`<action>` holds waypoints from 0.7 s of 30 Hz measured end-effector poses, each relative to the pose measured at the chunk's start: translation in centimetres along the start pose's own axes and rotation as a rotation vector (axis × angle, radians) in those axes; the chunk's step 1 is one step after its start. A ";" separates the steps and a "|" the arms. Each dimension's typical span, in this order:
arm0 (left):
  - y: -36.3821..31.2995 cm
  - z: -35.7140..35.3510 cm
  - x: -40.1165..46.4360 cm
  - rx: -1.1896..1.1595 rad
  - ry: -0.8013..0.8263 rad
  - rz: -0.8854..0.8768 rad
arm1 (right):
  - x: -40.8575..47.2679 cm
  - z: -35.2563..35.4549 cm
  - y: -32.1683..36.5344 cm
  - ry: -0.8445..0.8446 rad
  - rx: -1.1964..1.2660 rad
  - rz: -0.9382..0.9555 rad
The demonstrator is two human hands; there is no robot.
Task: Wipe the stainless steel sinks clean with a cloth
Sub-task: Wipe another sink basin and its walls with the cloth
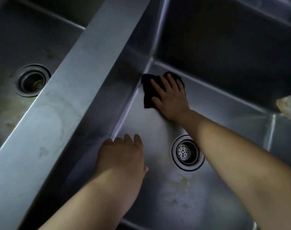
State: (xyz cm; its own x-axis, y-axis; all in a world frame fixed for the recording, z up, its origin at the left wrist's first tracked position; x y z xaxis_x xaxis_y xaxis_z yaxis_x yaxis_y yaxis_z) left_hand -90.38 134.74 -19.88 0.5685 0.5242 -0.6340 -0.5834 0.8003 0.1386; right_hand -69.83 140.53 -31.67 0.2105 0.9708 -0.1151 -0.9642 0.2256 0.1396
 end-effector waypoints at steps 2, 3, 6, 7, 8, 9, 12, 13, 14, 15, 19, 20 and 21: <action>-0.1 0.1 0.1 0.009 -0.008 0.000 | 2.8 0.5 -1.1 -0.002 -0.030 -0.042; -0.2 0.0 0.2 0.019 -0.011 -0.003 | 3.6 0.7 -1.3 -0.006 -0.037 -0.065; -0.2 0.1 0.1 0.049 -0.020 -0.009 | 4.4 0.3 -0.6 0.008 -0.028 -0.120; -0.2 0.2 0.0 0.064 -0.027 -0.006 | 4.3 0.1 -0.2 0.018 -0.018 -0.144; -0.1 0.3 0.0 0.082 -0.034 0.002 | 4.0 -0.1 0.3 0.022 -0.005 -0.167; 0.0 0.4 0.0 0.100 -0.040 0.012 | 3.7 -0.2 0.9 0.022 0.010 -0.179; 0.4 0.5 0.2 0.130 -0.063 0.040 | 1.8 -0.5 3.1 0.014 0.047 -0.128; 0.6 0.5 0.2 0.131 -0.079 0.049 | 0.8 -0.8 3.9 0.014 0.053 -0.097; 0.7 0.6 0.2 0.130 -0.094 0.058 | -0.3 -1.1 4.6 0.019 0.060 -0.069; 0.9 0.7 0.2 0.127 -0.104 0.069 | -1.5 -1.4 5.3 0.030 0.067 -0.044; 1.5 1.8 -0.3 0.022 -0.147 0.117 | -7.6 -2.0 8.3 0.089 0.079 0.072; 1.5 2.3 -0.7 0.001 -0.190 0.112 | -9.5 -2.0 9.3 0.101 0.096 0.116; 1.5 2.9 -1.3 -0.001 -0.250 0.097 | -11.7 -2.2 10.3 0.115 0.114 0.171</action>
State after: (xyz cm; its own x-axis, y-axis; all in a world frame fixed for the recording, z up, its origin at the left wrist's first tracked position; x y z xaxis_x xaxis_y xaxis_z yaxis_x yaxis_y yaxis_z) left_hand -90.33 136.06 -16.63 0.6359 0.6539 -0.4099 -0.6422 0.7429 0.1888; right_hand -82.59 131.33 -31.03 0.0199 0.9814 -0.1912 -0.9582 0.0733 0.2765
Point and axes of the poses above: each hand's wrist, its own x-axis towards the middle knuckle, its own z-axis out of the back of the hand, y = z × x, the point moved 5 cm from there along x, towards the middle knuckle, and after that the axes turned 6 degrees about x, right-handed, at the moved point
